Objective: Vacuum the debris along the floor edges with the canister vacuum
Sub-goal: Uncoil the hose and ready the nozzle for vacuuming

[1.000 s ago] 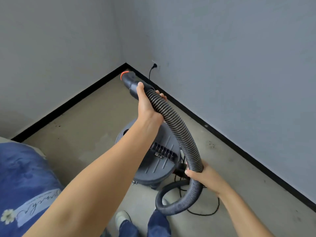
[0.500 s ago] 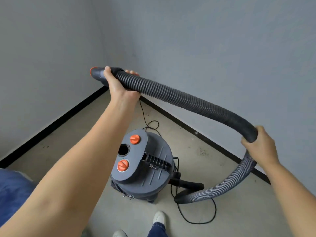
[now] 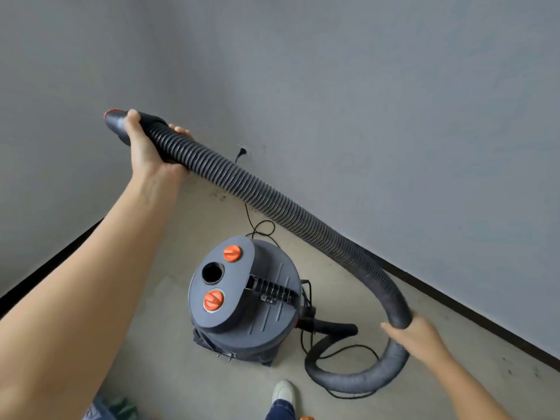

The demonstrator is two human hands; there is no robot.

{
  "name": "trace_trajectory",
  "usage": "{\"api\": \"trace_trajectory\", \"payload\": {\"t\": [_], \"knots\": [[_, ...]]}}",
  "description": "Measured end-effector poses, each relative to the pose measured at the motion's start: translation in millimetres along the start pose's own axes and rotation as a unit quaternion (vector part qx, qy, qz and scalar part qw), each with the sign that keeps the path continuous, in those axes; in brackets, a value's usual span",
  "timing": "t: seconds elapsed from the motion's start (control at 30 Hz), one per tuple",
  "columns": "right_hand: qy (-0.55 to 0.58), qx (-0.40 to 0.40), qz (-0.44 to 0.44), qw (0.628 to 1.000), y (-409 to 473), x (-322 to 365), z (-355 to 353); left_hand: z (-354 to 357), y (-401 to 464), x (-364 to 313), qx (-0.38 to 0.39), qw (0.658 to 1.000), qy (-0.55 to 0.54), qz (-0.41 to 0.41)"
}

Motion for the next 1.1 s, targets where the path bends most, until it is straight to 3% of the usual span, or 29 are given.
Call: {"api": "trace_trajectory", "payload": {"t": [0.17,0.27,0.3,0.33,0.43,0.5,0.67,0.83,0.97,1.1], "knots": [[-0.052,0.234,0.017,0.971,-61.5,-28.6,91.0,-24.6,-11.5,-6.3,0.025,0.997,0.059,-0.046],[-0.199,0.409,-0.042,0.890,-88.9,-7.7,137.7,-34.5,-22.4,-34.5,0.055,0.989,0.117,-0.076],[-0.239,0.414,-0.075,0.875,-89.2,3.7,150.6,-39.9,-24.1,-46.4,0.063,0.984,0.139,-0.088],[-0.254,0.380,-0.107,0.883,-85.5,20.6,160.8,-46.6,-24.9,-57.8,0.072,0.979,0.164,-0.099],[-0.189,0.194,-0.195,0.943,-52.8,89.0,176.4,-75.8,-25.8,-78.6,0.094,0.958,0.237,-0.128],[-0.188,0.145,-0.217,0.947,-28.8,133.6,186.9,-94.0,-25.5,-82.2,0.097,0.947,0.272,-0.143],[-0.325,0.205,-0.195,0.903,27.1,183.0,222.5,-126.2,-10.0,-67.0,0.096,0.909,0.375,-0.154],[-0.241,0.324,-0.168,0.899,59.5,186.6,237.4,-157.2,15.4,-39.4,0.072,0.896,0.402,-0.173],[-0.225,0.246,-0.182,0.925,58.2,178.7,250.8,-166.8,27.7,-20.8,0.069,0.892,0.415,-0.163],[-0.187,0.236,-0.153,0.941,46.3,178.9,253.4,-164.8,33.4,-14.7,0.121,0.849,0.497,-0.137]]}}
Point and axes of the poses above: each hand's wrist, its own y-axis towards the middle knuckle, its own z-axis out of the palm, x = y × z, the point moved 2 cm from there along y, towards the middle knuckle, and after that the axes turned 8 degrees about z, right-handed, at the moved point
